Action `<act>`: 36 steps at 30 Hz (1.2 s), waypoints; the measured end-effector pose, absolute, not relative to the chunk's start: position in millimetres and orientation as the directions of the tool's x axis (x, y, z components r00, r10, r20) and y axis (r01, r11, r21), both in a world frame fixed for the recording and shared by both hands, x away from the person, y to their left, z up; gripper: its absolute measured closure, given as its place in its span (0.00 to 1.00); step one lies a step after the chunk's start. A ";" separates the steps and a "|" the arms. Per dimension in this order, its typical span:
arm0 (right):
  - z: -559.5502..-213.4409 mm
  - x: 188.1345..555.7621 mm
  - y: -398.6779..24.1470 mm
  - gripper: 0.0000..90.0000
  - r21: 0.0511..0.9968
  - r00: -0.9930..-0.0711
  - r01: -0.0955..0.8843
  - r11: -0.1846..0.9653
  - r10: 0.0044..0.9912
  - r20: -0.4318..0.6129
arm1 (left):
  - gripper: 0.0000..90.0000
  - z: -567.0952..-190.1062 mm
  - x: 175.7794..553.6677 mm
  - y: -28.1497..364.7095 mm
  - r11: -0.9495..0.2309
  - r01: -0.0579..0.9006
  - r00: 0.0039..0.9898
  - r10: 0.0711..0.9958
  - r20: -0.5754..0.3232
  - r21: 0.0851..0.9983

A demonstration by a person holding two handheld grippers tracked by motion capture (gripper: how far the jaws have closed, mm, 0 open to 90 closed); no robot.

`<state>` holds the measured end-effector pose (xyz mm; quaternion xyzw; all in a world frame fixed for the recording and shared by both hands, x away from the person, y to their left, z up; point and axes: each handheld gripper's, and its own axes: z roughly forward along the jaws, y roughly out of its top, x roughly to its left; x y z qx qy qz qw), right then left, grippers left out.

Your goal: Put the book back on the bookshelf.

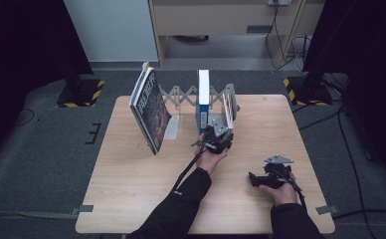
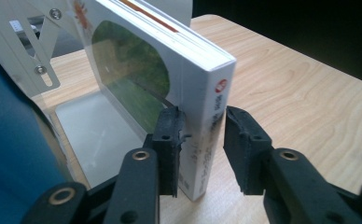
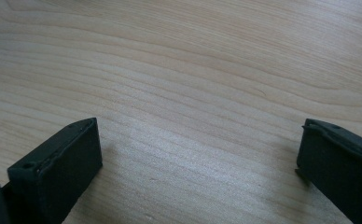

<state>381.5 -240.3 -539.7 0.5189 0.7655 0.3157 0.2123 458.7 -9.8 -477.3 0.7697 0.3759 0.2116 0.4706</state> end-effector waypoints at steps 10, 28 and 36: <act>-539.7 381.4 -240.3 0.00 0.704 -0.371 0.660 0.262 0.929 0.002 | 0.60 -463.9 423.1 27.7 -0.314 0.375 0.680 0.732 -0.029 0.872; -539.7 381.4 -240.3 0.00 0.704 -0.370 0.660 0.261 0.929 0.003 | 0.35 -479.6 366.3 143.6 -0.334 0.484 0.656 0.750 -0.084 0.809; -539.8 381.5 -240.4 0.00 0.705 -0.372 0.659 0.262 0.928 0.002 | 0.27 -492.7 354.1 184.8 -0.332 0.532 0.637 0.763 -0.110 0.779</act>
